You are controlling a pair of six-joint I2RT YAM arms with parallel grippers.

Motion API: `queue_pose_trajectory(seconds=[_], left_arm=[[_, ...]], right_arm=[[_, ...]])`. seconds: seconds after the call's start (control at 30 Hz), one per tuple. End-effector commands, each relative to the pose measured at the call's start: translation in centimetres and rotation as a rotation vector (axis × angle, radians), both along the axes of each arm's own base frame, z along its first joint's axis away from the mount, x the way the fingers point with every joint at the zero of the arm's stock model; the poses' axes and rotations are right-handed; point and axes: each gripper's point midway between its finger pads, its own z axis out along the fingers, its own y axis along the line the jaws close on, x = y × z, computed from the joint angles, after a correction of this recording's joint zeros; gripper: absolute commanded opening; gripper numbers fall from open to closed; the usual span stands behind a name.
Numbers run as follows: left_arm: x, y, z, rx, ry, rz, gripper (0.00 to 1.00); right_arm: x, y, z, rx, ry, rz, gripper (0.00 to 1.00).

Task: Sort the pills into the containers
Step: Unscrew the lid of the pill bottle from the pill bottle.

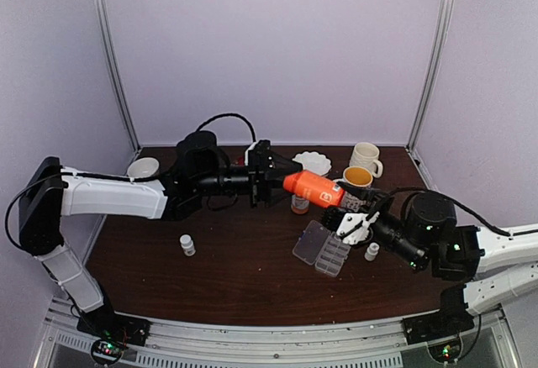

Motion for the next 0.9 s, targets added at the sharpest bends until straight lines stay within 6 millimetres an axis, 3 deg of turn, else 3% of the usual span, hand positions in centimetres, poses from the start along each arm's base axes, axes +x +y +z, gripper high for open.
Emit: queue_pose_trajectory(seconds=[0.0, 0.17, 0.37, 0.53, 0.67, 0.73, 0.87], left_arm=[[-3.0, 0.8, 5.1, -0.01, -0.238, -0.084, 0.68], [-1.7, 3.9, 7.1, 0.22, -0.465, 0.037, 0.96], [-1.5, 7.3, 11.0, 0.284, -0.738, 0.152, 0.98], [-2.3, 10.6, 13.9, 0.291, -1.076, 0.271, 0.97], [-6.1, 13.1, 15.9, 0.172, -1.515, 0.324, 0.96], [-8.6, 13.5, 15.1, 0.115, -1.713, 0.273, 0.97], [-11.0, 13.3, 12.9, 0.115, -1.92, 0.135, 0.97]], right_arm=[[-3.7, 2.9, 0.9, 0.091, 0.134, 0.236, 0.04], [-4.5, 2.5, 1.3, 0.18, 0.234, 0.27, 0.05], [-5.3, 2.1, 2.1, 0.322, 0.36, 0.323, 0.04], [-6.3, 2.0, 2.9, 0.413, 0.484, 0.378, 0.04], [-7.4, 2.2, 3.7, 0.471, 0.59, 0.449, 0.03], [-8.0, 2.4, 4.0, 0.487, 0.638, 0.484, 0.03], [-8.8, 2.9, 4.5, 0.494, 0.704, 0.544, 0.03]])
